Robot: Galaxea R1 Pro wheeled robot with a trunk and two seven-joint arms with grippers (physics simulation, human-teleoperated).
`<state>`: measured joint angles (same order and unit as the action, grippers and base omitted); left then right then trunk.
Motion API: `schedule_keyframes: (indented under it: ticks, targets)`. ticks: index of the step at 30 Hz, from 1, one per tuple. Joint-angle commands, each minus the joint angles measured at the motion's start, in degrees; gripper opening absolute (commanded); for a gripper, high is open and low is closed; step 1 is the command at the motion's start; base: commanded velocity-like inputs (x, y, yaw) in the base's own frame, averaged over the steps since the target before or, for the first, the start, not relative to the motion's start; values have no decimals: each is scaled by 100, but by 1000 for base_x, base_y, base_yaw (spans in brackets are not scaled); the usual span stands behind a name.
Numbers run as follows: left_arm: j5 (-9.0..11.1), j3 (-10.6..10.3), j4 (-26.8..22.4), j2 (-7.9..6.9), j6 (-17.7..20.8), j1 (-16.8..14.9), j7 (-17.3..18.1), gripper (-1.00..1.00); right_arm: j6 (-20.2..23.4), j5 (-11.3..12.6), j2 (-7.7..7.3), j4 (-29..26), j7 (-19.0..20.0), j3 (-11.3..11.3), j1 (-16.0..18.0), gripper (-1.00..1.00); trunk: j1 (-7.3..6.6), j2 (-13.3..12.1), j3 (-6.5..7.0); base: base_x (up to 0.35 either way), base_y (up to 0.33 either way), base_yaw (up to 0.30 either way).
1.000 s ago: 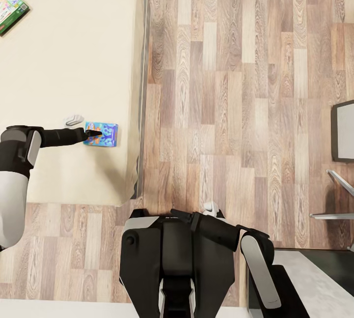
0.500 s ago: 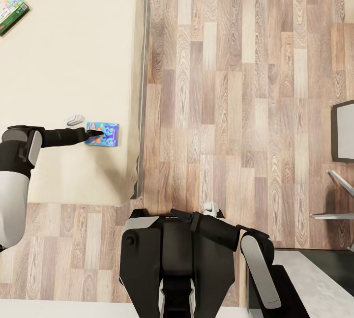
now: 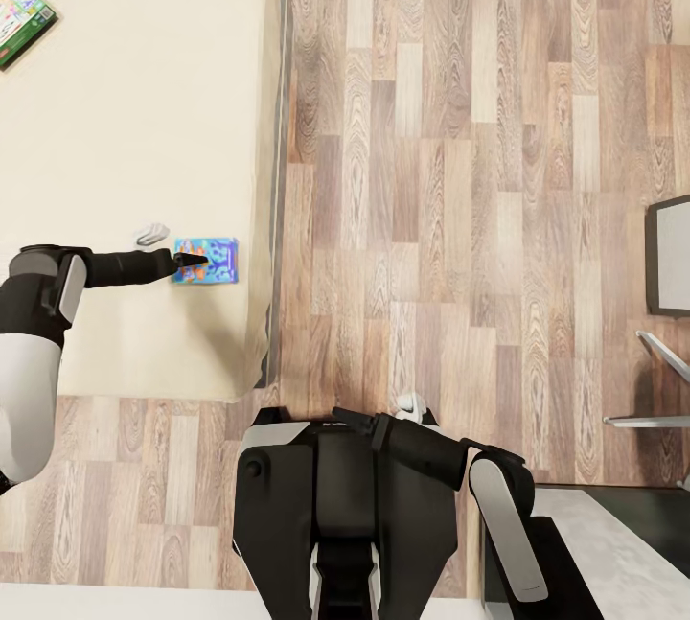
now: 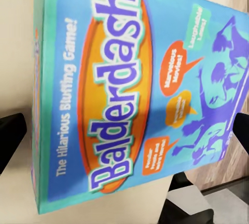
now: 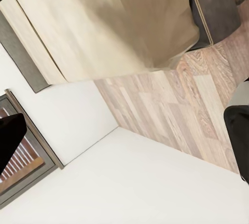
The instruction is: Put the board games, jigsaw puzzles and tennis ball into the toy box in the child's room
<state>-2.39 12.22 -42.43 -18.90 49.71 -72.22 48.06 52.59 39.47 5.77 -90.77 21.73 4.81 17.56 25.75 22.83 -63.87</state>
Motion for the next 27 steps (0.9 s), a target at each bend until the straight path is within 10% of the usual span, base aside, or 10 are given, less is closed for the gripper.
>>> schedule_keyframes:
  ticks: [1,27]
  targets:
    - [-27,17,-2,14,38,-3,36,100,23,-28,3,-2,33,-7,2,100,4,9,-5,0,0,0]
    - [-19,18,-2,151,55,-3,73,100,28,-27,-5,-2,42,-7,2,100,4,9,-5,0,0,0]
